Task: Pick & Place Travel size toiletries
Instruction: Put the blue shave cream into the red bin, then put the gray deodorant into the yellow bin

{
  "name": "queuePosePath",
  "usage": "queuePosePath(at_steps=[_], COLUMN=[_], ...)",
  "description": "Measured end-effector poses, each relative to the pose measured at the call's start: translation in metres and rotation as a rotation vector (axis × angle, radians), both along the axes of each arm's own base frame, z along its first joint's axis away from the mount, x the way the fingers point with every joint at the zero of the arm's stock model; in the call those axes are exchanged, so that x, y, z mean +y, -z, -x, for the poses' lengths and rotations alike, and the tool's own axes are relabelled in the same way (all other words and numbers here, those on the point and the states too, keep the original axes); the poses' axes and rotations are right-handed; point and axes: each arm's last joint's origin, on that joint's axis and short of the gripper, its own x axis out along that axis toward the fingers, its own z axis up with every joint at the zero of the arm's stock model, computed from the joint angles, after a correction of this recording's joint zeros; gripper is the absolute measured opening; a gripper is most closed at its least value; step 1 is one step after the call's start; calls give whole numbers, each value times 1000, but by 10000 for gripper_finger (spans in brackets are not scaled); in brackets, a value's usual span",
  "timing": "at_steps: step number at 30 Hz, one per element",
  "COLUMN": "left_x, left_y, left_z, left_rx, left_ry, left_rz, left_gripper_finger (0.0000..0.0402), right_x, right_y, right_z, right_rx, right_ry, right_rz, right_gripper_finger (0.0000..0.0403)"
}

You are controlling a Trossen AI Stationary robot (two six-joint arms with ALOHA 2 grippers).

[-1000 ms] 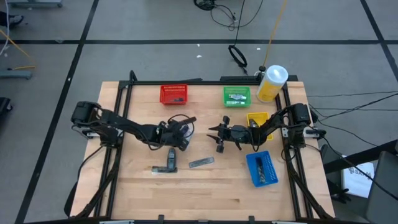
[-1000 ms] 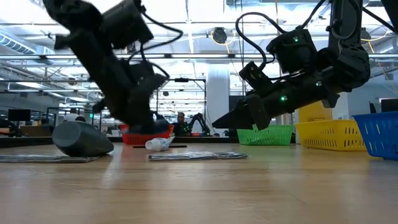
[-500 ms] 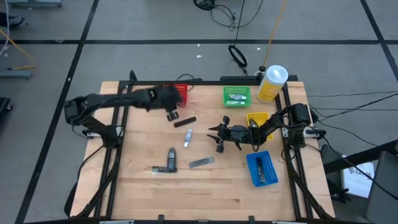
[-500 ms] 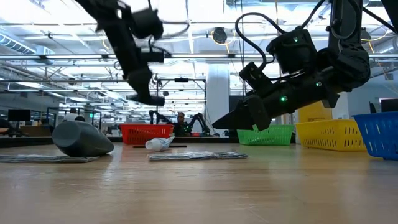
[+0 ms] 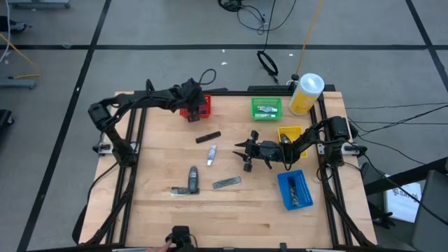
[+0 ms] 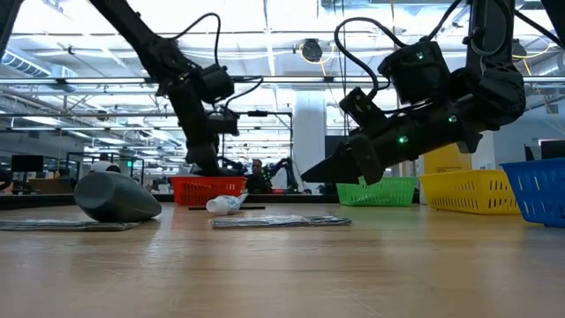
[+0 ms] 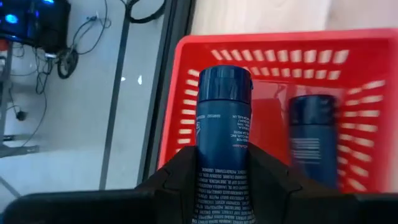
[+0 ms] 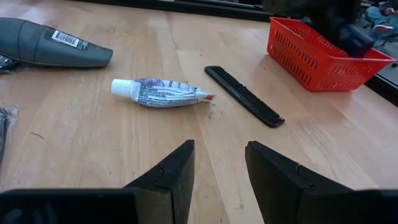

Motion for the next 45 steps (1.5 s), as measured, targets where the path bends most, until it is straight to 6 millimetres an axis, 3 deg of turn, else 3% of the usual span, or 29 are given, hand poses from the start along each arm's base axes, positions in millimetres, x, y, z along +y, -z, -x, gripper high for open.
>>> queuePosePath(at_steps=[11,20,25,31,37,45], left_x=[6,9,2,-30,-80,-156], left_y=[19,17,0,-45,-88,-104], left_z=[-1,-1,2,3,8,2], left_rx=[18,6,24,-43,-284,-470], left_ry=[-4,-18,-53,-111,-152,-115], left_rz=[58,31,-38,-148,-60,187], left_gripper_finger=[122,215,257,288,294,294], right_x=[0,0,0,0,0,0], right_y=[0,0,0,-1,-1,-1], right_z=[0,0,0,0,0,0], right_rx=[-1,-1,-1,-6,-10,-21], right_ry=[0,0,0,0,1,8], right_rz=[0,0,0,-1,-3,-34], right_gripper_finger=[134,134,134,134,134,134])
